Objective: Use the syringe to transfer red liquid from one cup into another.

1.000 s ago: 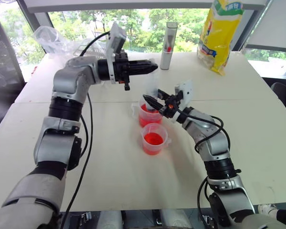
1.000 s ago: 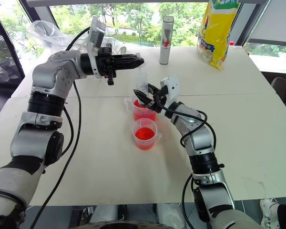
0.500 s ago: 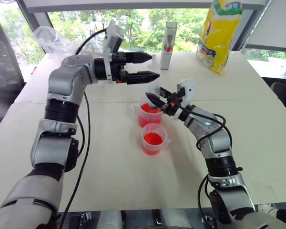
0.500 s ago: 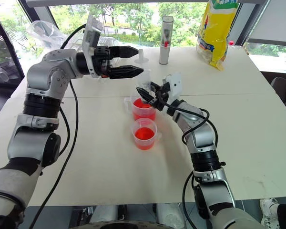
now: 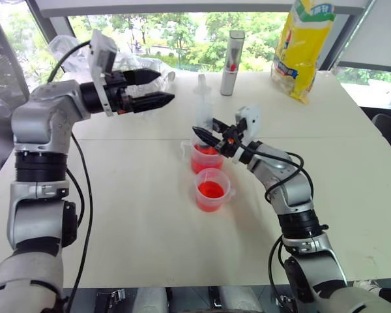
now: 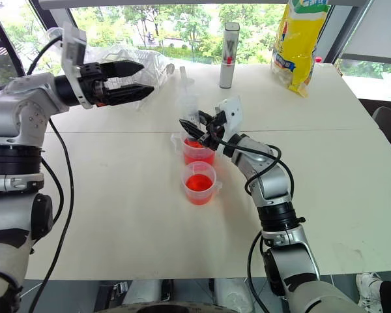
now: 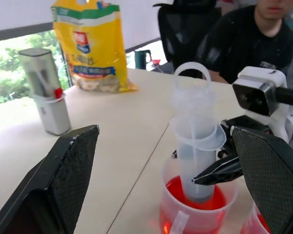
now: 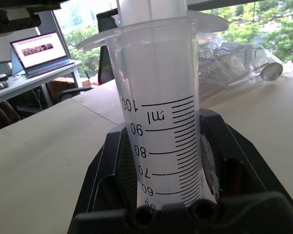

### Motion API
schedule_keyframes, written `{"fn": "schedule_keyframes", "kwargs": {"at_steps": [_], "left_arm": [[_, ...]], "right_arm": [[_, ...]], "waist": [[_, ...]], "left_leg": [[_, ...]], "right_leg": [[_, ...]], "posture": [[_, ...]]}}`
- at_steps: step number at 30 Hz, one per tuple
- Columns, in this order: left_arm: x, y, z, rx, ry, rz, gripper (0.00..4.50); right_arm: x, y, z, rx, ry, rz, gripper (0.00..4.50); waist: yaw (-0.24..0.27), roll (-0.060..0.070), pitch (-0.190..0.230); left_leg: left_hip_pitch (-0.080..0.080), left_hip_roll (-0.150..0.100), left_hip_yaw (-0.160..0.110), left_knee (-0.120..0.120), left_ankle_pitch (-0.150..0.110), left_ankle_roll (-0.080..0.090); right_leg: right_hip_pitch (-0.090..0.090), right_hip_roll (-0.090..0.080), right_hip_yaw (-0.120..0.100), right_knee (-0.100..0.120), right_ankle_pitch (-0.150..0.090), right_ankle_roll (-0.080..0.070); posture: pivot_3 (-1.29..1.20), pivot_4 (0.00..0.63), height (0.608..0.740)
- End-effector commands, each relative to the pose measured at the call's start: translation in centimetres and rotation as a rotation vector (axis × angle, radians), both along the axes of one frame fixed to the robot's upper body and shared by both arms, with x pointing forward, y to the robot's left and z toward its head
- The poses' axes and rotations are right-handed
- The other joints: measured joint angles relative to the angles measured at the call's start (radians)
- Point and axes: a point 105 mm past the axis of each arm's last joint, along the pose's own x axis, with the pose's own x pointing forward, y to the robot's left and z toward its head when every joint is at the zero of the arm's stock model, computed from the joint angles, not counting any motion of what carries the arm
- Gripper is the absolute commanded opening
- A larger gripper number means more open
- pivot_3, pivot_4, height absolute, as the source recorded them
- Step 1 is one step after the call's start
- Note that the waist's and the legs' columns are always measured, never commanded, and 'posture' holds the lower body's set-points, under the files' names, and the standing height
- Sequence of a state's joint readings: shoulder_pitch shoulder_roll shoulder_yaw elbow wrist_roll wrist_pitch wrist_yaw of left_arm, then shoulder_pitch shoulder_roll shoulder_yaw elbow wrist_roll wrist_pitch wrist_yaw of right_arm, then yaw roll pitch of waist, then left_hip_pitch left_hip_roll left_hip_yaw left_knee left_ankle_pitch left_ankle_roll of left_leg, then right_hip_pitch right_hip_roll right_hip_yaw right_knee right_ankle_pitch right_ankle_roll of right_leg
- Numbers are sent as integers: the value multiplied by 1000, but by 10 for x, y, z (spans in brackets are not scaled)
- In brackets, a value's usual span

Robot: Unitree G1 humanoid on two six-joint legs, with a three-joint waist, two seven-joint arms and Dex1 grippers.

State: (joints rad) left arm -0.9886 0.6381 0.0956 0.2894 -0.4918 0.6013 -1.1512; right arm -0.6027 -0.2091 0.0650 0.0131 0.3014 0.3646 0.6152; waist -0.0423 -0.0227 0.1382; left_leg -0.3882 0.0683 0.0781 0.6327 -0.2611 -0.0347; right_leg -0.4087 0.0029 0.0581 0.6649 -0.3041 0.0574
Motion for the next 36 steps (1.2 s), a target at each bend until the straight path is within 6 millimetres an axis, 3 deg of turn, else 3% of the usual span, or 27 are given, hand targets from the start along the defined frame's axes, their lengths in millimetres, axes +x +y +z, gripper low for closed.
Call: {"fn": "schedule_keyframes", "kwargs": {"at_steps": [1,7,12,15,20,25,36], "left_arm": [[-6,-1,18,-19,-75,-10,4454],[-5,-12,23,-42,-96,-40,4454],[-4,-20,26,-51,-103,-71,4454],[-3,-24,29,-56,-104,-94,4454],[-5,-31,34,-65,-99,-140,4454],[-18,-42,31,-57,-60,-227,4454],[-37,-52,28,-42,-7,-352,4454]], "right_arm": [[-9,-2,43,50,-130,17,1395],[-40,-8,84,64,-222,76,1395],[-77,-10,96,55,-225,189,1395],[-96,-8,91,31,-202,263,1395],[-107,-11,70,23,-124,291,1395],[-107,-13,48,34,-64,265,1395],[-104,-15,38,23,-53,245,1395]], "waist": [[1,0,0],[0,0,0],[-1,0,0],[0,0,0],[0,-1,0],[-1,-1,0],[0,-1,0]], "left_leg": [[0,0,0,0,0,0],[0,0,0,0,0,0],[0,0,0,0,0,0],[0,0,0,0,0,0],[0,0,0,0,0,0],[0,0,0,0,0,0],[0,0,-1,0,0,0]], "right_leg": [[0,0,0,0,0,0],[0,0,0,0,0,0],[0,0,0,0,0,0],[0,0,0,0,0,0],[1,0,0,-1,0,0],[1,0,0,-1,0,0],[1,1,0,-1,0,0]], "posture": [[0,150,740],[0,150,740],[0,150,740],[0,150,740],[0,150,740],[0,150,740],[0,150,740]]}}
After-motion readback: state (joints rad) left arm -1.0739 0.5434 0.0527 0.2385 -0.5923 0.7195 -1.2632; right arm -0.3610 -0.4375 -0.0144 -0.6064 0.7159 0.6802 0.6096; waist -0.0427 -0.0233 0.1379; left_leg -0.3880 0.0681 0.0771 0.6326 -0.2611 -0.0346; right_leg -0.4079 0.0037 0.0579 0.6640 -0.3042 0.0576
